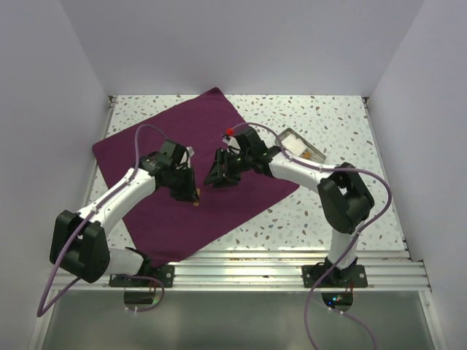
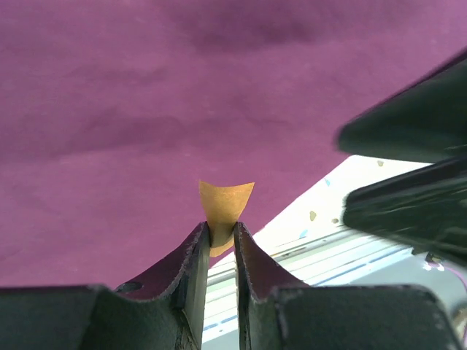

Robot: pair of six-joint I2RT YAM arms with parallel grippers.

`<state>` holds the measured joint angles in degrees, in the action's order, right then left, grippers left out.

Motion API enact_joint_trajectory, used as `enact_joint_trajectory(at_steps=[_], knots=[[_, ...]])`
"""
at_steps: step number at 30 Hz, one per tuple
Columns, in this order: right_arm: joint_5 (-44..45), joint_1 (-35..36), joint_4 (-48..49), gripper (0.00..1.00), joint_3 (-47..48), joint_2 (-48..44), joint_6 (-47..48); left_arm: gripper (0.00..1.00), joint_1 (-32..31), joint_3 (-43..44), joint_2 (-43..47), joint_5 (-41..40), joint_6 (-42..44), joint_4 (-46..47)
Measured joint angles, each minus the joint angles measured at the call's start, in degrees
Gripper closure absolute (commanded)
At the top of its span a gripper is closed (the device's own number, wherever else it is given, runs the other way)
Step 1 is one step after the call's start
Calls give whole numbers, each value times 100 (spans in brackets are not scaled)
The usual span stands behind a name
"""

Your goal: Prepare the surgical pack

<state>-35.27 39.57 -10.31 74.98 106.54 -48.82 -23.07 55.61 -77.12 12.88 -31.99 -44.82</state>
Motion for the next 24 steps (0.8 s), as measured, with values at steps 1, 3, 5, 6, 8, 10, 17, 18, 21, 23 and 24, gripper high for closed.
enact_joint_trajectory(at_steps=[1,3,5,6,8,10,17,18,21,23,24], knots=[[-7,33,22,49,37,28,-50,78,-31,0,0,31,-35,35],[-13,87,55,49,92,52,-120,78,-63,0,0,66,-66,83],[-24,138,109,49,136,83,-160,78,-72,0,2,96,-140,116],[-24,155,125,50,146,98,-175,78,-74,0,2,107,-149,120],[-24,201,151,51,155,133,-188,78,-74,0,2,133,-166,142],[-24,247,162,53,179,192,-195,78,-76,0,9,155,-179,160],[-24,330,175,56,197,411,-181,80,-85,0,131,199,-190,175],[-26,341,177,56,197,426,-175,80,-85,0,142,205,-192,184],[-35,365,192,59,216,463,-173,81,-92,0,151,216,-192,197],[-50,382,221,60,221,472,-175,81,-96,0,151,219,-192,197],[-57,396,232,60,223,476,-175,81,-96,0,151,227,-190,197]])
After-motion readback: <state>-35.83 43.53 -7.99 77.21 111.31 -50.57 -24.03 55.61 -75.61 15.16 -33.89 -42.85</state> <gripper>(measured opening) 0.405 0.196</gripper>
